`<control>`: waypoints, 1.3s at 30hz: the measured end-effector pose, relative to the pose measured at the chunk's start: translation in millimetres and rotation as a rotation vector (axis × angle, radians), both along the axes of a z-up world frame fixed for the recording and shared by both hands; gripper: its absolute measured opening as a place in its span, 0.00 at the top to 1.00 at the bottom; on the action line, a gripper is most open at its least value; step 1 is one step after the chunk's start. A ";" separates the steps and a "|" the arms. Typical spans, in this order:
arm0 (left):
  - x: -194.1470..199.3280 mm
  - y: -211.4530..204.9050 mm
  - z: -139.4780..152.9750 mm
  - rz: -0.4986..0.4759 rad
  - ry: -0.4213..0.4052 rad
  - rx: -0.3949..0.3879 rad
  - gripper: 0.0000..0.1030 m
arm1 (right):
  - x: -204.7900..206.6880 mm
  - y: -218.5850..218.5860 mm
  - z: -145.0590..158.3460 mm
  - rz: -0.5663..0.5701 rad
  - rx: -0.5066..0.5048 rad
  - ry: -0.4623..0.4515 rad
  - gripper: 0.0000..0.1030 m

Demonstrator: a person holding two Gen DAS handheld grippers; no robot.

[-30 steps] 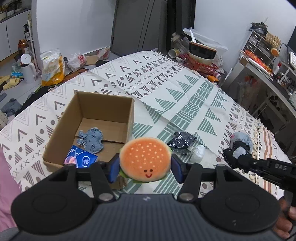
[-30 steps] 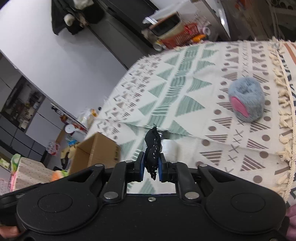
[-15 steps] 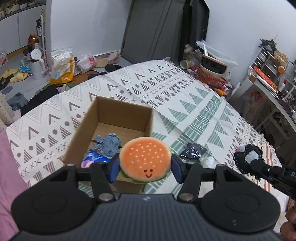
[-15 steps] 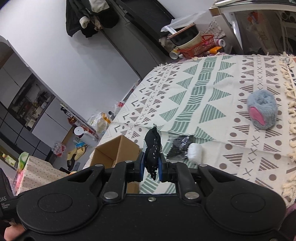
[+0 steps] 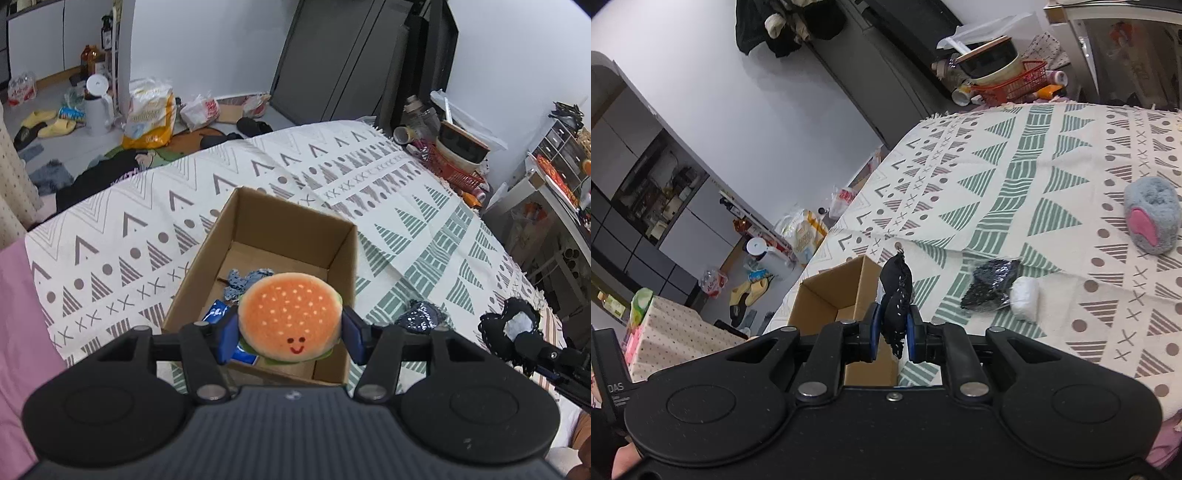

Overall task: Organize soft objects
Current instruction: 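Carry burger plush and black-white plush into the box and release both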

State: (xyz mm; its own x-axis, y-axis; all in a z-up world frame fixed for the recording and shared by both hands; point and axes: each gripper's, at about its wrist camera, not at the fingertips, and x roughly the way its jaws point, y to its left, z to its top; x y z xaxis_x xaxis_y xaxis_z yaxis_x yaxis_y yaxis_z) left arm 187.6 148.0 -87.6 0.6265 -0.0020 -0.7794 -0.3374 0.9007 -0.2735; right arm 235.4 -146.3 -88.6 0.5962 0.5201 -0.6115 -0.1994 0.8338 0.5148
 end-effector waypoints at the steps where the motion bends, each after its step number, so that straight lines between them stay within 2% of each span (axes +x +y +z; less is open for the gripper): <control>1: 2.0 2.0 -3.6 -0.002 0.009 -0.002 0.46 | 0.6 3.5 0.1 0.003 0.000 0.000 0.86; 24: 39.6 17.7 -66.3 -0.050 0.149 -0.082 0.46 | 27.1 71.8 -24.4 0.063 -0.022 0.075 0.86; 29: 44.0 22.4 -74.4 -0.057 0.166 -0.142 0.39 | 34.5 82.5 -28.7 0.066 -0.033 0.090 0.86; 33: 43.0 31.2 -73.3 -0.055 0.155 -0.180 0.34 | 38.7 91.7 -30.6 0.069 -0.031 0.097 0.86; 39: 36.9 50.6 -56.8 -0.015 0.118 -0.137 0.34 | 43.2 109.9 -34.2 0.094 -0.028 0.106 0.86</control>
